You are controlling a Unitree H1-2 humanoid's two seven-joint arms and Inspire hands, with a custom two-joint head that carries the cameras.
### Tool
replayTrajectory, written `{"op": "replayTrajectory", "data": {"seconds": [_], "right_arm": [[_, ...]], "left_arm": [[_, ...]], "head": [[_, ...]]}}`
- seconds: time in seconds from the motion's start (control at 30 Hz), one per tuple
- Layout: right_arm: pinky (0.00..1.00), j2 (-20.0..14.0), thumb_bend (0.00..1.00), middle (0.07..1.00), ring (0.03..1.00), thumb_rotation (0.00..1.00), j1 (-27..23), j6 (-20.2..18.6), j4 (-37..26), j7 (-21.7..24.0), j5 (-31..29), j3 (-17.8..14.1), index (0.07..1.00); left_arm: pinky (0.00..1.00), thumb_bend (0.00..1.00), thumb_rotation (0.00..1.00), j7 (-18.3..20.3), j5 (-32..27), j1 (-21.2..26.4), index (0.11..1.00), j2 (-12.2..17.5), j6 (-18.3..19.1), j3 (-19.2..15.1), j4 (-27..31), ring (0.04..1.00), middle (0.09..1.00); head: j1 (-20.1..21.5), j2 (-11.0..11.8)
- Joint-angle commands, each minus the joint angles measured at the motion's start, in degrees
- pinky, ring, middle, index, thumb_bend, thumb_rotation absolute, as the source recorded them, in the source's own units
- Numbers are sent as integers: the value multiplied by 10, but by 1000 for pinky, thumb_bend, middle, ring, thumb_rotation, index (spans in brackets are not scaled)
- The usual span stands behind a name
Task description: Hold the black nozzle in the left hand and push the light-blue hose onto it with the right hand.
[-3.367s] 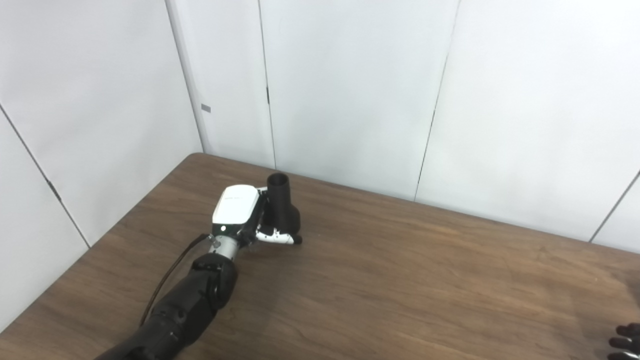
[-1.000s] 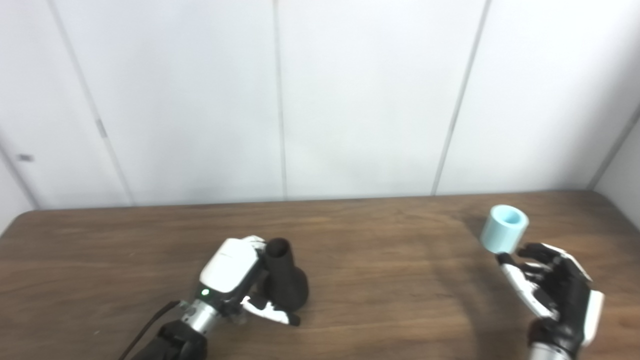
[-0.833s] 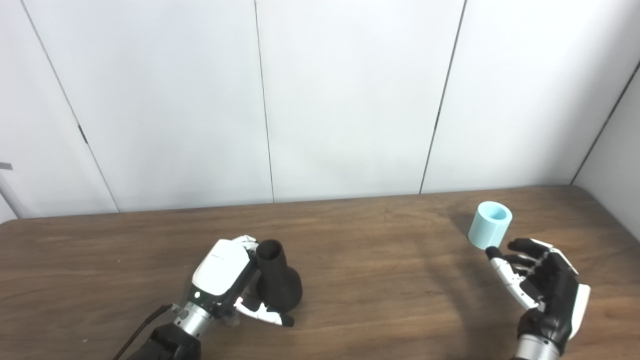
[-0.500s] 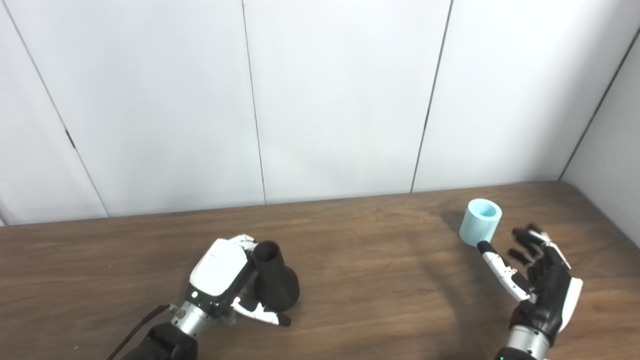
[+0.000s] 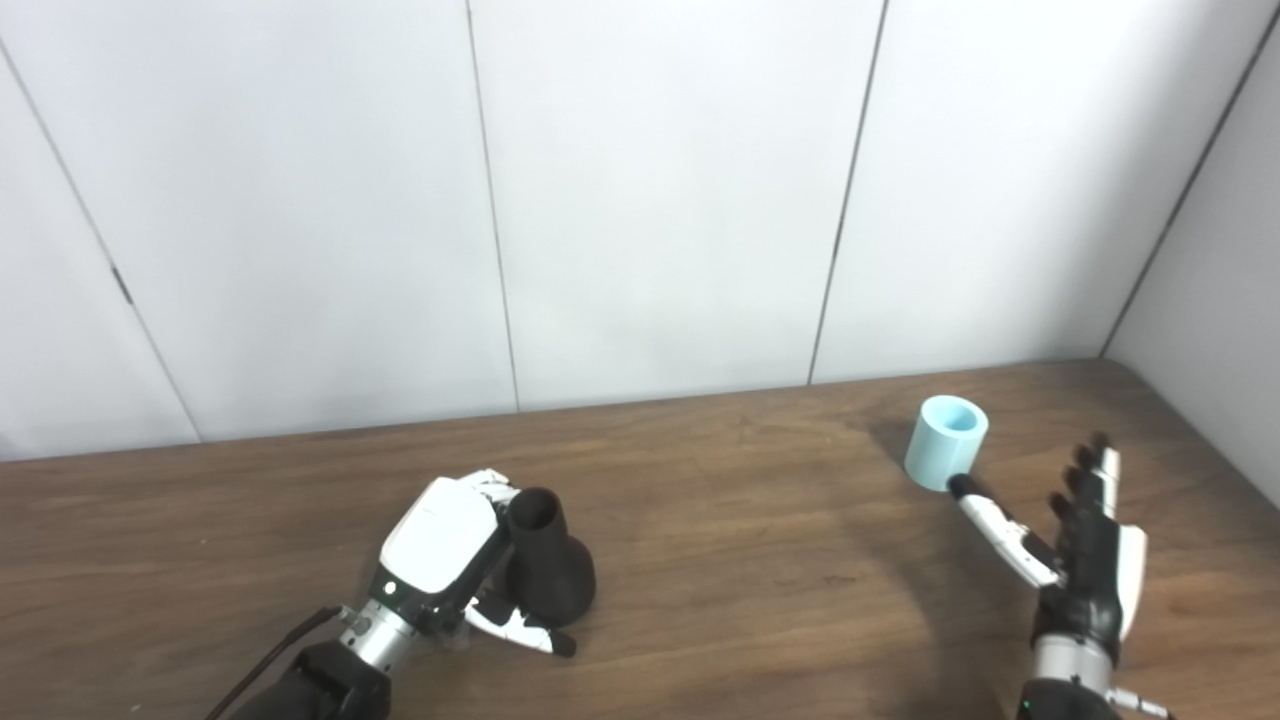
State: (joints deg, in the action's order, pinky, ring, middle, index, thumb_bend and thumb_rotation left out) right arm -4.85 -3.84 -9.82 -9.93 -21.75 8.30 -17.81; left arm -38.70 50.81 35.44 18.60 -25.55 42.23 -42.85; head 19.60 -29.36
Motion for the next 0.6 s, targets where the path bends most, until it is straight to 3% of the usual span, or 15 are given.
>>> {"op": "replayTrajectory", "data": {"seconds": [0.0, 0.17, 0.27, 0.57], "right_arm": [[891, -24, 803, 977, 949, 291, -16, 4, -10, 13, 8, -2, 1000], [872, -60, 805, 969, 943, 235, -27, 7, 26, 44, -17, -4, 1000], [874, -89, 813, 954, 929, 250, -36, 25, 71, 66, -20, 2, 989], [803, -130, 865, 900, 863, 272, -77, 57, 175, 65, -13, 10, 925]], "left_arm": [[647, 504, 0, -29, -27, -97, 512, -34, -14, 35, -66, 450, 459], [651, 505, 0, -24, -30, -98, 500, -30, -14, 34, -63, 462, 463], [647, 505, 0, -28, -31, -98, 493, -26, -14, 38, -59, 470, 463], [648, 504, 0, -33, -49, -96, 509, -14, -14, 49, -54, 456, 459]], "head": [[4, -1], [5, -3], [9, -4], [18, 0]]}}
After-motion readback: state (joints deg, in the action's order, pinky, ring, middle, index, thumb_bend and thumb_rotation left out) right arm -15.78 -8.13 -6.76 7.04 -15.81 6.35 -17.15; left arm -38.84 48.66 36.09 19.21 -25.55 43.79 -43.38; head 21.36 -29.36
